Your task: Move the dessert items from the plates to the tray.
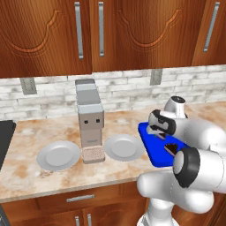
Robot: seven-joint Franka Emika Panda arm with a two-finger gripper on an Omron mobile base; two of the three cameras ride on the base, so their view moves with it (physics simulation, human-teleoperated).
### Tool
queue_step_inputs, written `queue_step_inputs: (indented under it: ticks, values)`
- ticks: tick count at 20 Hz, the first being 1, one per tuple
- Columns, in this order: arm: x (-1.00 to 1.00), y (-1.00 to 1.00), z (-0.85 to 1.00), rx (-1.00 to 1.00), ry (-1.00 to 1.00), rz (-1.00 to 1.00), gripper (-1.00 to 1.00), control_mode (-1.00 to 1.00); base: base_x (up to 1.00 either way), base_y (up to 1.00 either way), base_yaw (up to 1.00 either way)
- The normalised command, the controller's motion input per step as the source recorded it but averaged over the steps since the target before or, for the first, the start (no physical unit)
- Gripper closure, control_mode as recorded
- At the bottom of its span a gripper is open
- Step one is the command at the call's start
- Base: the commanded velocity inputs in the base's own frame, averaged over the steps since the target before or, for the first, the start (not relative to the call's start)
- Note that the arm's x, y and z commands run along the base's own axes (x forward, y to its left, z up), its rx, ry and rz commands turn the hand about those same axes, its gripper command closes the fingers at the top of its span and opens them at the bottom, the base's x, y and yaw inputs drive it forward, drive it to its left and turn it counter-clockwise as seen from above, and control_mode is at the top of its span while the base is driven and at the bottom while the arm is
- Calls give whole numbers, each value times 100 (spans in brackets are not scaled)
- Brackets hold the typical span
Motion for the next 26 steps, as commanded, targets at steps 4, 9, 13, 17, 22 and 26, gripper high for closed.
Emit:
queue_step_inputs:
  ticks: [4, 9, 13, 17, 22, 26]
  values:
    - [33, -22, 0, 0, 0, 0, 100, -100, 0, 0, 0]
    - [24, -16, -4, 0, 0, 0, 100, -100, 0, 0, 0]
    - [11, -7, -23, -2, 0, 0, 100, -100, 0, 0, 0]
    - [4, -5, -31, -1, 0, 0, 100, -100, 0, 0, 0]
    - [2, -3, -26, 0, 0, 0, 100, -100, 0, 0, 0]
    - [0, -1, -19, 0, 0, 0, 100, -100, 0, 0, 0]
